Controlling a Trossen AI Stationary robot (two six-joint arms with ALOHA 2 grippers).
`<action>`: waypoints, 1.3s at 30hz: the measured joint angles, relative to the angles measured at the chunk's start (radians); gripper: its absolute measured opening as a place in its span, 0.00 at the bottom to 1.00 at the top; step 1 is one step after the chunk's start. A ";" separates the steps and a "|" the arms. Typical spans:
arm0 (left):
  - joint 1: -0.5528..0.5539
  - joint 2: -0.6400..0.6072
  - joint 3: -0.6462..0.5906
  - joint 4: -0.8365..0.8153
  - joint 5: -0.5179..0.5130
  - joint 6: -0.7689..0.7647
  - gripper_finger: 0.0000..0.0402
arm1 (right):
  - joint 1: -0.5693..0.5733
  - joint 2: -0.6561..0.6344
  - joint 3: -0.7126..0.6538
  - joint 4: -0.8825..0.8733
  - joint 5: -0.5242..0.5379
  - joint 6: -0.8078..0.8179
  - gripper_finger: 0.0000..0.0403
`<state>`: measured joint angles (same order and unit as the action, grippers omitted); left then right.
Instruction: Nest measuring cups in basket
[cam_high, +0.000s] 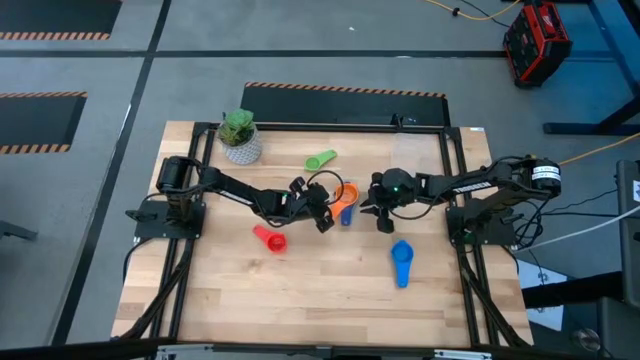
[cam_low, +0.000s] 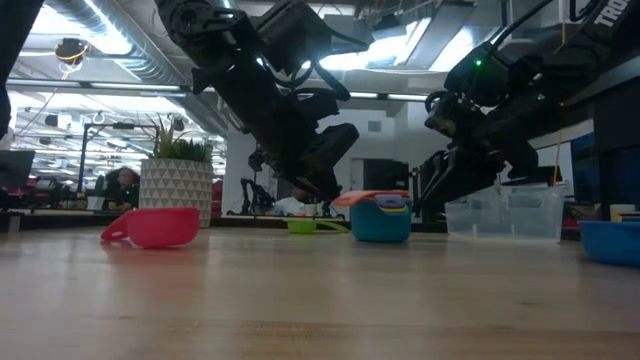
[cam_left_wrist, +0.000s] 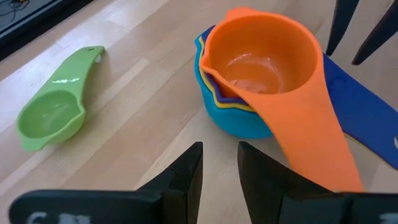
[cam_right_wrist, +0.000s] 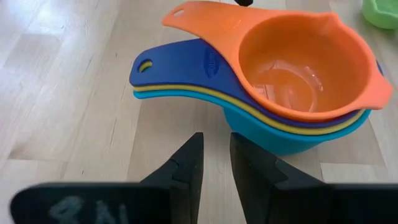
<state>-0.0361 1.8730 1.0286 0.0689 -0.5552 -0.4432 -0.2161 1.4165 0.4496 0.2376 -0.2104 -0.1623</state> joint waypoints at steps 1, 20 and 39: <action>-0.002 0.000 0.000 0.000 0.000 0.000 0.23 | 0.000 0.003 0.000 0.001 0.000 0.000 0.21; -0.024 0.000 0.000 0.000 -0.001 -0.054 0.23 | 0.000 0.139 0.000 0.118 -0.002 0.032 0.21; -0.030 0.000 0.000 0.000 0.051 -0.131 0.23 | 0.069 0.236 0.000 0.333 0.000 0.083 0.21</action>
<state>-0.0662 1.8729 1.0286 0.0688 -0.5044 -0.5743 -0.1469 1.6526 0.4496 0.5703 -0.2108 -0.0792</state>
